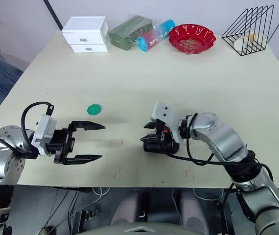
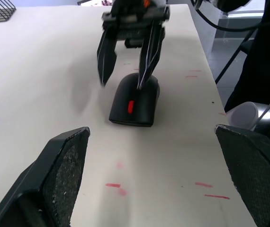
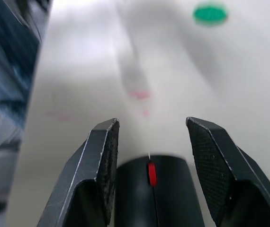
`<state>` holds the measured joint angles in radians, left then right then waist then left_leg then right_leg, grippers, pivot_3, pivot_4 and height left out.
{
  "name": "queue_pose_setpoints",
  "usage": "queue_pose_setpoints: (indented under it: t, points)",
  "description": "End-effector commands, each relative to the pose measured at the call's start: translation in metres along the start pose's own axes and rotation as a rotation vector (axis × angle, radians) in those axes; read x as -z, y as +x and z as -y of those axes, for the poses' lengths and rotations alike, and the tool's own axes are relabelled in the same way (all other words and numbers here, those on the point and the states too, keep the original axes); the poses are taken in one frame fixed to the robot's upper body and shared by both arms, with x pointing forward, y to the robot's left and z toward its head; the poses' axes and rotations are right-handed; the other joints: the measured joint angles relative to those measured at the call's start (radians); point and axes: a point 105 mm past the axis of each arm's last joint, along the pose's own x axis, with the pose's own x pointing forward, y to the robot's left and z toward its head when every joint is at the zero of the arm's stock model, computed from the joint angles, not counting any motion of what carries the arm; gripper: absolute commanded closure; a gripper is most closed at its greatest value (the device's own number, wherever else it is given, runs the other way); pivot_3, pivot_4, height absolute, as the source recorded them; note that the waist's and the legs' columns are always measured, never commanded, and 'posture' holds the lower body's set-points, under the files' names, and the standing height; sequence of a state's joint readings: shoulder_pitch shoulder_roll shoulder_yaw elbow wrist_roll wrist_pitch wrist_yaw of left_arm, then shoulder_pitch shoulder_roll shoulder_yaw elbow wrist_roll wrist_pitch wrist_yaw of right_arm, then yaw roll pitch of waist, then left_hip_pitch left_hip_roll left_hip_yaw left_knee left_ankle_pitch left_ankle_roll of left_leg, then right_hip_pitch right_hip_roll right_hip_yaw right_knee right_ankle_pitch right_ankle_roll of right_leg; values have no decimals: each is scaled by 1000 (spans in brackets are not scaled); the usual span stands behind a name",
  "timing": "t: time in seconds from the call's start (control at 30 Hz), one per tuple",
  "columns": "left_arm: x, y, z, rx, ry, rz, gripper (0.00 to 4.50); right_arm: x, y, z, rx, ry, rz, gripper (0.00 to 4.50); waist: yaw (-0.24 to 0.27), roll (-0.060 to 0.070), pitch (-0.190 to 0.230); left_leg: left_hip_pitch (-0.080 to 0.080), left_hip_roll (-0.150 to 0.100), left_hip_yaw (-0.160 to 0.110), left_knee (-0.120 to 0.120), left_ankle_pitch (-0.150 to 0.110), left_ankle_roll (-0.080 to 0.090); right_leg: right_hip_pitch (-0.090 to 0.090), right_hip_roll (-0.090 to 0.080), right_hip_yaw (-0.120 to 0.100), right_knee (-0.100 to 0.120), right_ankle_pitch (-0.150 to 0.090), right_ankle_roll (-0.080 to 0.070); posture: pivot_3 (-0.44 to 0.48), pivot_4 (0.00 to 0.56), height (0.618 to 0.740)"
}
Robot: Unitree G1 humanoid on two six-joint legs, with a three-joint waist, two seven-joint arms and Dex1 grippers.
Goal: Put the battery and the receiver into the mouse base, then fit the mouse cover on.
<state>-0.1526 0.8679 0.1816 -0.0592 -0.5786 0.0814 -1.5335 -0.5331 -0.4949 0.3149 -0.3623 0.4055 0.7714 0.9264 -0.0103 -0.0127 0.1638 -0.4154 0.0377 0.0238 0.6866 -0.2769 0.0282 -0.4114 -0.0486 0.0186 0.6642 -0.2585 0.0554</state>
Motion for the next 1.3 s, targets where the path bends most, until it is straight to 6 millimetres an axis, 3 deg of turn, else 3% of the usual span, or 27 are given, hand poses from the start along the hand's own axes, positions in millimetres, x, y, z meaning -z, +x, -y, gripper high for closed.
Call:
queue_pose_setpoints:
  t: [0.03,0.27,0.5,0.87,1.17,1.3]
  points:
    - [-3,-1,0,20,19,2,0,-8,-18,-4,3,-47,105,2136,-1,0,0,0,0,0,0,0,0,0,0,0,0,0,0,0,150,740]
    - [-3,-1,0,27,21,1,0,7,-35,-4,54,-48,196,2136,-4,0,0,1,0,0,0,0,0,0,1,0,1,0,0,0,150,740]
    - [-4,-1,1,33,22,-1,0,26,-37,-8,13,-42,252,2136,-3,0,0,1,0,0,0,0,0,0,1,1,1,0,0,0,150,740]
    - [-5,-4,0,34,23,-14,0,57,-27,0,48,-31,308,2136,-2,0,0,1,0,0,0,0,-1,0,1,1,1,0,0,0,150,740]
    - [-5,-6,-4,29,26,-20,0,116,-9,-6,46,38,132,2136,-6,-1,-1,5,1,1,0,1,-1,2,2,2,2,0,0,0,150,740]
    - [-4,-7,-3,24,22,-20,0,110,-11,-8,52,32,175,2136,-6,-1,-1,13,1,1,-2,1,-1,10,2,3,2,-1,-1,0,150,740]
